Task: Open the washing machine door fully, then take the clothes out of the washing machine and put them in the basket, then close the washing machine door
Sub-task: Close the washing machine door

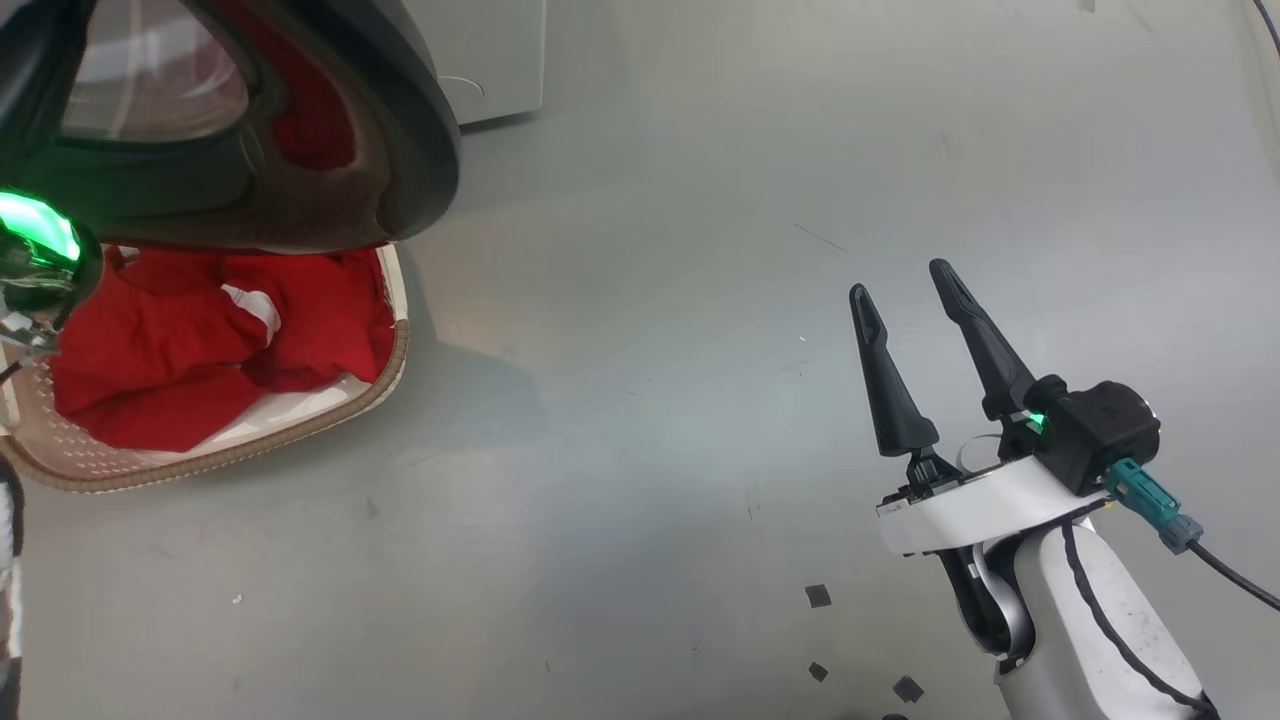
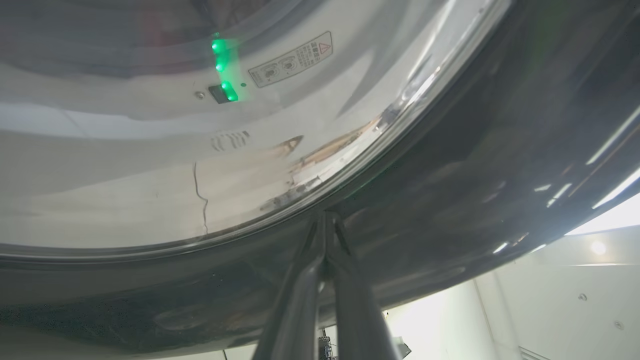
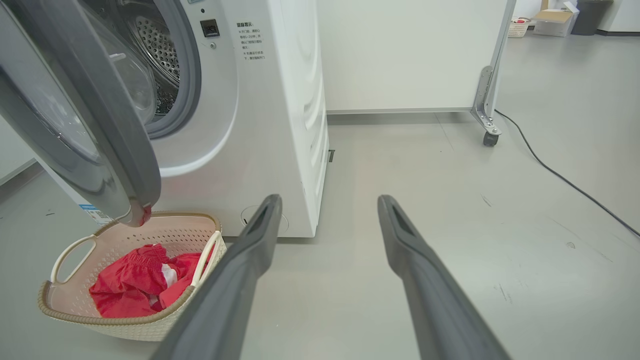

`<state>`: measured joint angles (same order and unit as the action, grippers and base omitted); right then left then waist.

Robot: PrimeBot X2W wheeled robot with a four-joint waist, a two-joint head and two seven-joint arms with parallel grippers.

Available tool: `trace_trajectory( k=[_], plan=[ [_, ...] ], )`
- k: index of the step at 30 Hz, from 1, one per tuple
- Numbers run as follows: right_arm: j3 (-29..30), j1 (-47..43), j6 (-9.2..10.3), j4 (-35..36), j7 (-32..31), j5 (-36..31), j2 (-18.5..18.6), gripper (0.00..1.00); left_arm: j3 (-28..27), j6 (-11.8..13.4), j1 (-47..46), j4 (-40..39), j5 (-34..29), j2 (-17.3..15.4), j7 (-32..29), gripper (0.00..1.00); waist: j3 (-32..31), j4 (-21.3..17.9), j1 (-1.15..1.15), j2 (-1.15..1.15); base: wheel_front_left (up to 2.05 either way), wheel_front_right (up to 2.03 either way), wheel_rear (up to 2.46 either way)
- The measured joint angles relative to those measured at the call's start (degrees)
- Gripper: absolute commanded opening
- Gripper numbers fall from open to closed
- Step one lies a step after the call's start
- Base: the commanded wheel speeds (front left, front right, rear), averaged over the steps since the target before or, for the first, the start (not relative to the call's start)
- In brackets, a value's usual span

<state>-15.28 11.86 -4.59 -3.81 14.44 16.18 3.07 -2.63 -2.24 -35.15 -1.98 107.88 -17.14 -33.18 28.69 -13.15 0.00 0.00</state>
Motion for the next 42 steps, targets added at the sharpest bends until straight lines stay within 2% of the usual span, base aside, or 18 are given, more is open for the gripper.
trace_trajectory(
  k=[15,24,33,42],
  plan=[
    [-1.2,2.0,-0.4,-0.1,0.0,2.2,-0.3,1.0,-1.0,0.5,-8.0,6.4,-3.8,-0.9,3.5,0.0,2.9,-3.7,0.0,0.0,0.0,0.0,0.0],
    [-1.4,2.1,-0.35,-0.2,0.0,2.5,-0.4,1.0,-0.5,0.4,-12.1,9.8,-6.6,-0.9,4.8,0.0,3.0,-4.6,0.0,0.0,0.0,0.0,0.0],
    [-1.6,2.1,-0.22,-0.4,0.0,3.0,-0.4,1.0,0.5,-0.6,-13.3,12.3,-6.9,-0.7,5.1,0.0,2.7,-4.9,0.0,0.0,0.0,0.0,0.0],
    [-0.3,2.1,0.23,-0.8,0.0,3.0,-0.4,1.0,-0.5,-2.8,-10.5,14.6,-5.1,2.1,4.8,0.0,1.6,-3.3,0.0,0.0,0.0,0.0,0.0]
  ],
)
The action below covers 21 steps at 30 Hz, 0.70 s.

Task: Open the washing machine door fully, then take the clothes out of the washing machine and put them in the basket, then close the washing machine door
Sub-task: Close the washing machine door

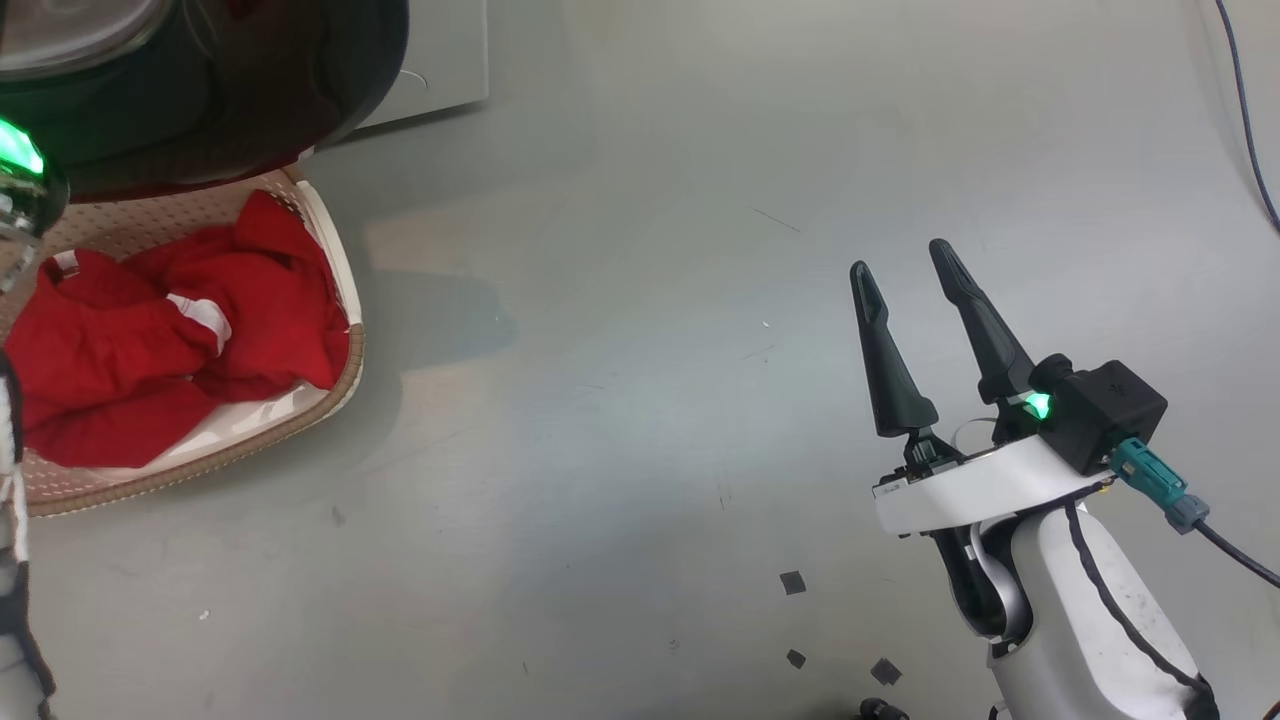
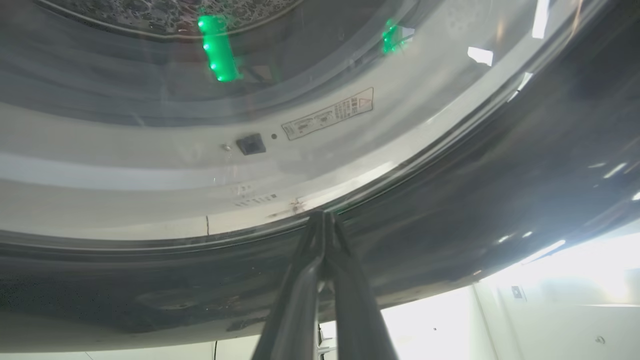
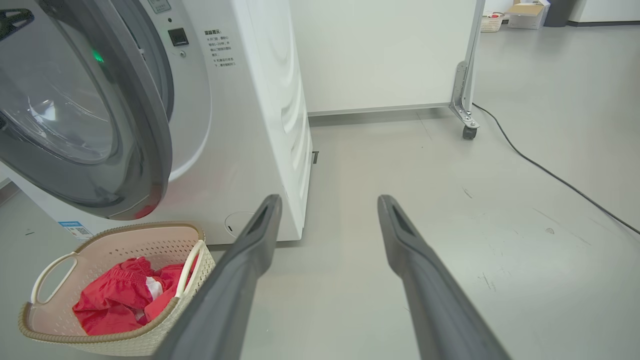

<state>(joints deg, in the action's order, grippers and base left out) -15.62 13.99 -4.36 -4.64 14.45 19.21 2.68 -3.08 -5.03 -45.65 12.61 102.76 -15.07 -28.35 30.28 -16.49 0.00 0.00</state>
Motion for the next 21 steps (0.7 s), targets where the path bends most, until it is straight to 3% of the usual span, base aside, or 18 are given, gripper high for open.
trace_trajectory(
  k=[9,13,14,15,16,17,18,21],
  plan=[
    [1.4,-0.1,0.46,-1.1,0.0,-0.7,0.0,1.0,-1.7,-1.5,10.7,1.4,3.4,4.6,0.0,0.0,-2.6,2.9,0.0,0.0,0.0,0.0,0.0],
    [1.4,-0.4,0.46,-1.4,0.0,-1.2,0.0,1.0,-3.0,-1.8,14.3,1.3,3.6,5.1,0.4,0.0,-3.8,4.0,0.0,0.0,0.0,0.0,0.0],
    [1.5,-0.5,0.46,-1.6,0.0,-1.4,0.0,1.0,-3.0,-1.9,15.6,1.3,3.6,5.2,0.4,0.1,-4.2,4.3,0.0,0.0,0.0,0.0,0.0],
    [1.7,-0.7,0.45,-1.8,0.0,-1.5,0.0,1.0,-3.1,-1.9,16.9,1.3,3.6,5.4,0.4,0.33,-4.6,4.7,0.0,0.0,0.0,0.0,0.0],
    [1.9,-0.9,0.45,-2.0,0.0,-1.8,0.0,1.0,-3.2,-1.9,18.1,1.1,3.6,5.9,0.4,0.56,-5.0,5.1,0.0,0.0,0.0,0.0,0.0],
    [2.0,-1.0,0.42,-2.1,0.0,-1.9,0.0,1.0,-3.2,-1.9,19.3,0.9,3.7,6.5,0.3,0.91,-5.5,5.5,0.0,0.0,0.0,0.0,0.0],
    [2.0,-1.4,0.41,-2.3,0.0,-2.0,0.0,1.0,-3.1,-1.9,20.4,0.6,3.8,7.1,0.0,1.0,-5.9,5.9,0.0,0.0,0.0,0.0,0.0],
    [2.3,-2.5,0.38,-2.9,0.0,-2.2,0.0,1.0,-3.9,-1.9,23.7,-0.9,4.3,8.7,-0.1,1.0,-7.3,7.1,0.0,0.0,0.0,0.0,0.0]
  ],
)
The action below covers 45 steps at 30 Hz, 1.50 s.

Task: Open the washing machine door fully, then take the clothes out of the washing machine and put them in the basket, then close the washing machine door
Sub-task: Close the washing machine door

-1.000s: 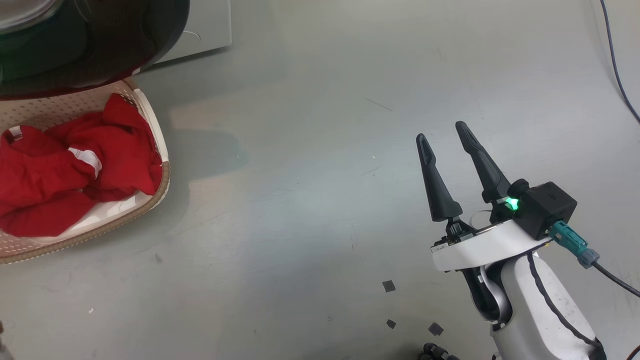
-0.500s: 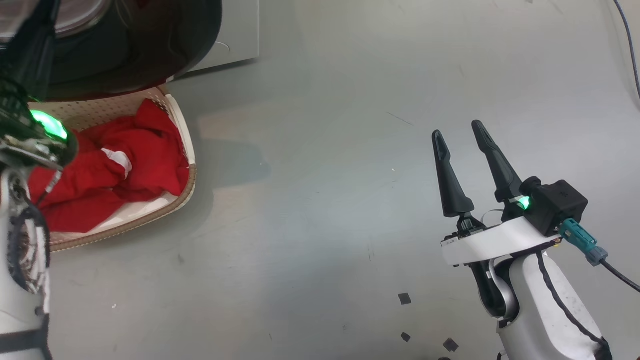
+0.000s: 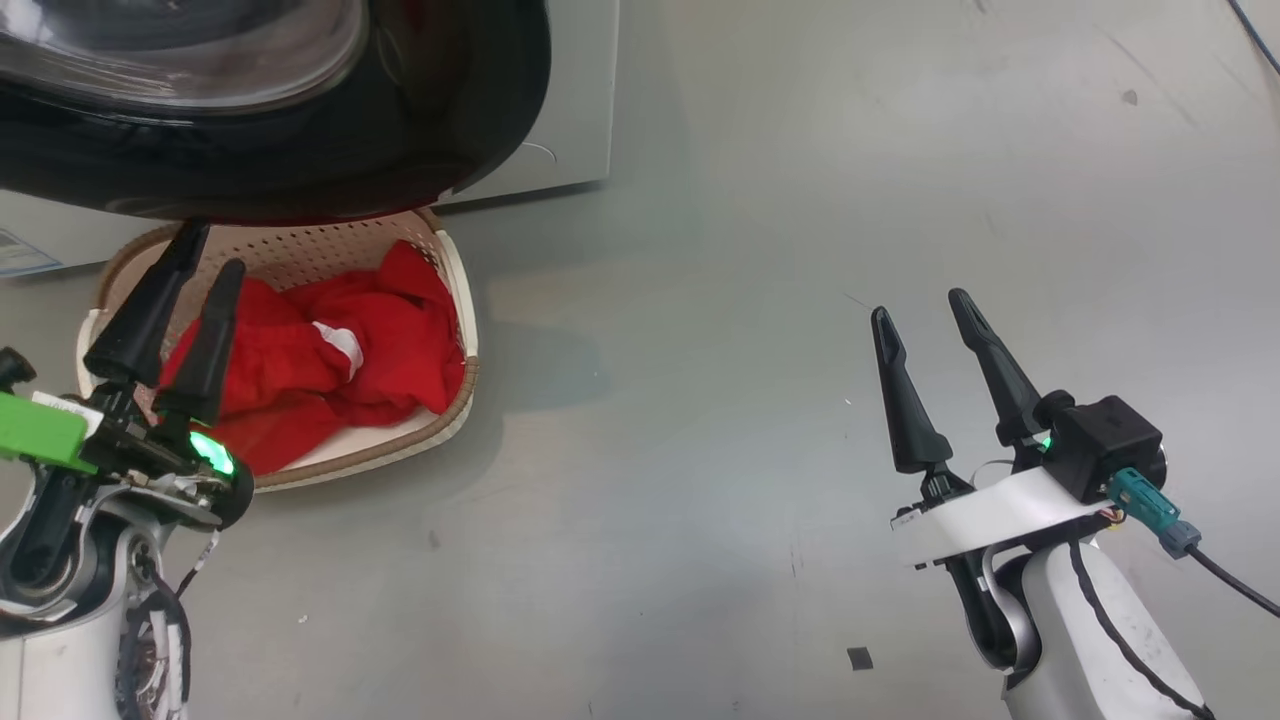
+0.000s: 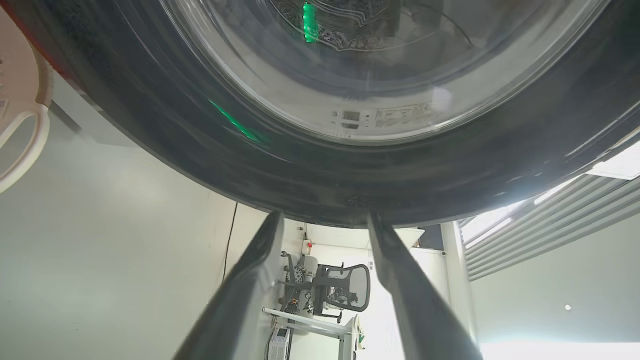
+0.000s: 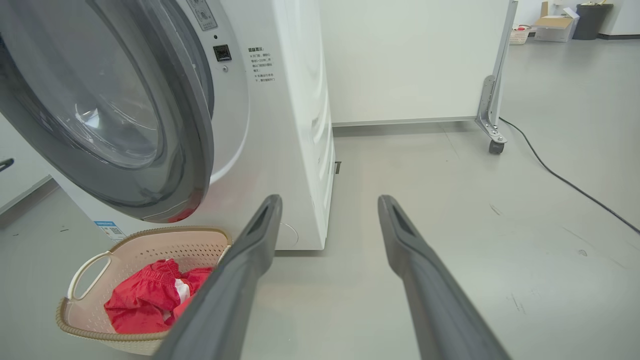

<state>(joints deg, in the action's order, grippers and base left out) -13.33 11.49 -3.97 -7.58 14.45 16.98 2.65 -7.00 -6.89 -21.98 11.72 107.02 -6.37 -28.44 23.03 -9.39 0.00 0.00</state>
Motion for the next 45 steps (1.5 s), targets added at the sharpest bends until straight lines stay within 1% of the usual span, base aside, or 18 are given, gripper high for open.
trace_trajectory(
  k=[4,10,13,14,16,20,23,26,28,33,37,44,45],
  plan=[
    [0.4,-1.4,0.0,-0.4,0.0,-0.4,0.0,1.0,-1.8,0.0,2.4,-3.1,-0.1,1.3,0.5,1.0,-1.8,1.6,0.0,0.0,0.0,0.0,0.0],
    [0.7,-2.9,0.0,-1.2,0.0,-1.6,0.0,1.0,-3.6,0.0,6.0,-6.8,-3.9,2.4,3.4,1.0,-4.8,3.9,0.0,0.0,0.0,0.0,0.0],
    [1.0,-3.9,0.0,-1.4,0.0,-2.1,0.1,1.0,-3.8,0.0,7.5,-8.9,-10.1,2.2,5.9,1.0,-6.3,5.0,0.0,0.0,0.0,0.0,0.0],
    [1.1,-4.2,0.0,-1.6,0.0,-2.1,0.1,1.0,-3.4,0.0,8.1,-9.7,-13.2,1.8,7.0,1.0,-6.8,5.4,0.0,0.0,0.0,0.0,0.0],
    [1.5,-4.8,0.0,-1.8,0.0,-2.1,0.2,1.0,-1.4,0.0,9.4,-11.0,-21.1,-0.3,8.5,1.0,-7.9,6.1,0.0,0.0,0.0,0.0,0.0],
    [1.9,-5.9,0.0,-2.1,0.0,-2.6,0.4,1.0,1.5,0.0,12.1,-13.5,-30.7,-1.5,12.9,1.0,-10.0,7.3,0.0,0.0,0.0,0.0,0.0],
    [2.1,-6.6,0.01,-2.3,0.0,-2.7,0.5,1.0,3.8,0.0,13.7,-15.3,-38.9,-3.6,16.8,1.0,-11.6,8.1,-0.01,0.0,0.0,0.0,0.0],
    [2.1,-7.6,0.01,-2.3,0.0,-3.0,0.5,1.0,6.3,0.0,15.3,-16.6,-45.2,-4.3,20.8,1.0,-13.2,8.7,-0.01,0.0,0.0,0.0,0.0],
    [2.1,-8.2,0.01,-2.4,0.0,-3.1,0.5,1.0,8.6,-0.1,16.9,-17.0,-50.9,-5.7,23.0,1.0,-14.2,9.1,-0.01,0.0,0.0,0.0,0.0],
    [2.0,-9.4,0.01,-2.4,0.0,-3.4,0.5,1.0,10.9,-0.2,21.1,-16.1,-60.3,-6.3,28.8,1.0,-16.2,9.8,-0.01,0.0,0.0,0.0,0.0],
    [2.1,-10.4,0.09,-2.3,0.0,-3.4,0.4,1.0,12.1,0.0,23.6,-14.1,-65.2,-5.7,31.9,1.0,-17.4,10.1,-0.01,0.0,0.0,0.0,0.0],
    [2.3,-12.7,0.2,-2.2,0.0,-3.5,0.3,1.0,14.5,4.2,26.3,-12.4,-74.5,-5.7,36.2,1.0,-18.6,10.4,-0.01,0.0,0.0,0.0,0.0],
    [2.4,-13.0,0.47,-2.2,0.0,-3.5,0.3,1.0,14.9,4.8,26.7,-12.2,-75.9,-5.8,36.6,1.0,-18.6,10.4,-0.01,0.0,0.0,0.0,0.0]
  ],
)
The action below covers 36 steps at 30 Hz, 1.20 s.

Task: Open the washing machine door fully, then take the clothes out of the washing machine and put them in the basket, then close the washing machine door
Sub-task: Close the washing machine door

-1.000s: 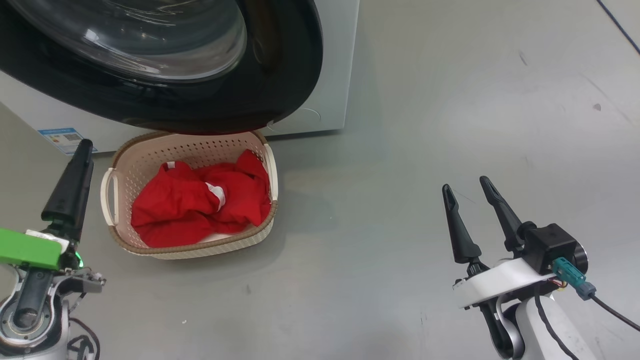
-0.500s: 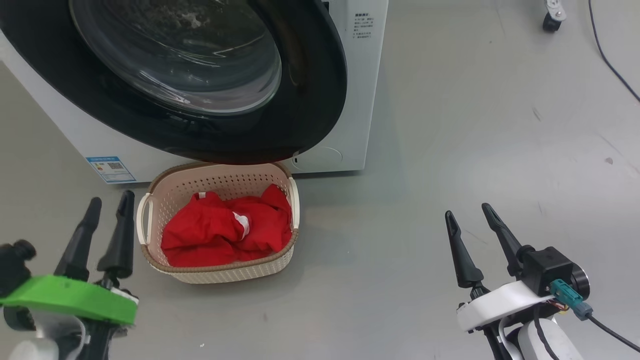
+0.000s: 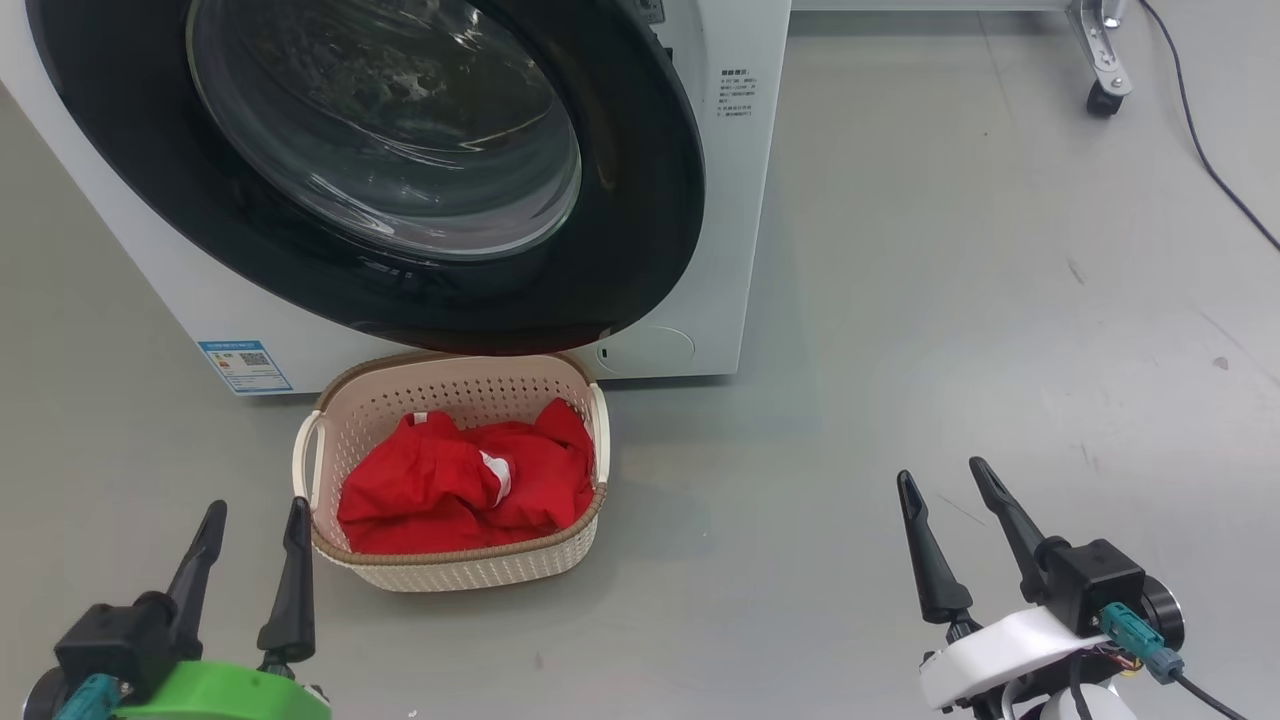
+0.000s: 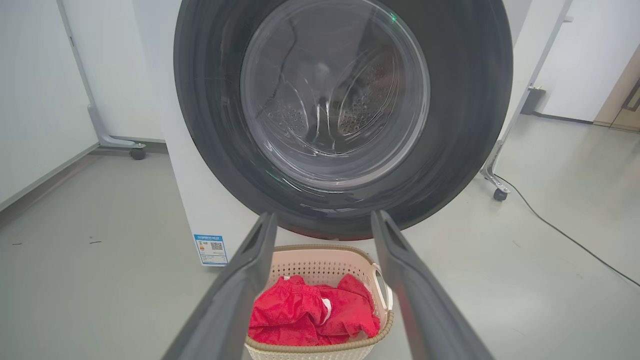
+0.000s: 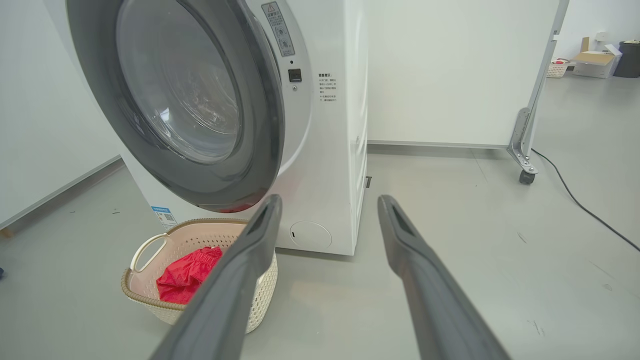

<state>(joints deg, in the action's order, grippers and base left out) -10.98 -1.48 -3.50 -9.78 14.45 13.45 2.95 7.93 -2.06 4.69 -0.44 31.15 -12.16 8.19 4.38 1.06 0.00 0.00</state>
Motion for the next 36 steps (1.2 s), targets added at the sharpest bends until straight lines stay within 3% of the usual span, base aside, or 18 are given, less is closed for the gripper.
trace_trajectory(
  k=[6,12,36],
  plan=[
    [0.5,-1.7,0.22,-0.1,0.0,0.0,-0.2,1.0,2.0,3.5,0.9,1.7,-6.5,-0.2,2.8,1.0,-0.9,0.2,0.0,0.0,0.0,0.0,0.0],
    [0.5,-2.8,0.66,-0.1,0.0,-0.4,-0.2,1.0,3.4,5.9,1.8,2.0,-8.9,0.4,3.5,1.0,-1.4,0.4,0.0,0.0,0.0,0.0,0.0],
    [1.2,-3.9,1.22,0.7,0.0,-0.6,-0.4,1.0,3.1,7.6,2.4,3.4,-10.2,3.5,4.8,1.0,-1.3,0.7,0.0,0.0,0.0,0.0,0.0]
  ],
)
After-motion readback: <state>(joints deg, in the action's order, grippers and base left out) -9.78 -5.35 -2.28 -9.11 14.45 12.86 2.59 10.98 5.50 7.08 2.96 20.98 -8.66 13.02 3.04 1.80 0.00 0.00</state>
